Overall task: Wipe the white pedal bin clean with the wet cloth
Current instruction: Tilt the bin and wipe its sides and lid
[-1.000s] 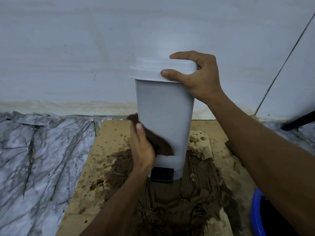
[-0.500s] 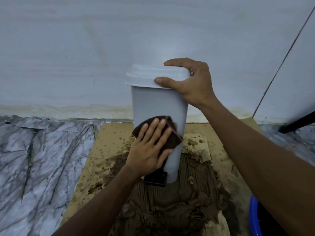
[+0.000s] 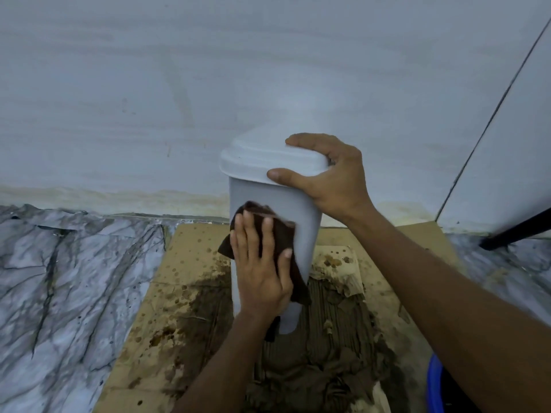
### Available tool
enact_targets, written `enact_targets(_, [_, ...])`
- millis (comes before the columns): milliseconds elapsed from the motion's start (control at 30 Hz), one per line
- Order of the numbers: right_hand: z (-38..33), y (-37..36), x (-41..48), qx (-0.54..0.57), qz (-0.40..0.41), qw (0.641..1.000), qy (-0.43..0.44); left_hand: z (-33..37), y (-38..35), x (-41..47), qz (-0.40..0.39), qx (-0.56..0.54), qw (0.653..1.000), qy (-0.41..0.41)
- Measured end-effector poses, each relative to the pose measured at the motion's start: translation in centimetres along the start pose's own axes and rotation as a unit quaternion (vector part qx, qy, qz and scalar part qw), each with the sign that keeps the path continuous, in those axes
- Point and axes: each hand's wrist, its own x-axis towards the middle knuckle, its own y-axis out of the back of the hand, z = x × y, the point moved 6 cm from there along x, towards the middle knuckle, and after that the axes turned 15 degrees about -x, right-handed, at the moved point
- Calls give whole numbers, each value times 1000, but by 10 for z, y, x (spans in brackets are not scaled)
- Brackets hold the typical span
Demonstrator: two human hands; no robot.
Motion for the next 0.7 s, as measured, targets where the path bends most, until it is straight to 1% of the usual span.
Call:
enact_targets(33, [-2, 0, -5, -4, 8, 1000, 3, 1, 3, 6, 49, -49, 996, 59])
enact_targets(67, [-4, 0, -10, -10, 18, 1000, 6, 3, 9, 15, 101, -102, 983, 116])
enact_targets(100, [-7, 0, -16, -16, 27, 999, 7, 4, 17, 24, 155, -153, 960, 174])
enact_targets(133, [-11, 0, -21, -21, 36, 999, 8, 2, 26, 31, 214, -197, 927, 236])
enact_targets(200, [-21, -1, -35, -35, 46, 998, 23, -4, 48, 41, 328, -252, 840, 350])
enact_targets(233, [-27, -3, -43, -45, 44, 997, 36, -6, 58, 45, 365, -268, 805, 383])
enact_targets(267, [-32, -6, -53, -57, 36, 997, 47, -7, 68, 50, 381, -280, 788, 394])
enact_targets(300, [-36, -10, -61, -66, 26, 996, 55, -6, 79, 56, 379, -287, 789, 390])
enact_targets(333, [-38, -13, -68, -72, 18, 995, 59, -3, 90, 62, 362, -287, 802, 379])
enact_targets(367, [-40, -14, -72, -77, 11, 995, 60, -1, 100, 66, 330, -280, 823, 368])
enact_targets(467, [-44, -14, -76, -81, -13, 995, 47, 8, 122, 71, 198, -246, 893, 319])
enact_targets(533, [-46, -14, -77, -96, -30, 994, 38, 13, 128, 76, 86, -221, 932, 275])
enact_targets(600, [-47, -16, -83, -112, -50, 992, 33, 15, 132, 81, -26, -187, 950, 247])
enact_targets(700, [-48, -24, -99, -115, -110, 987, 37, 18, 139, 85, -140, -128, 959, 209])
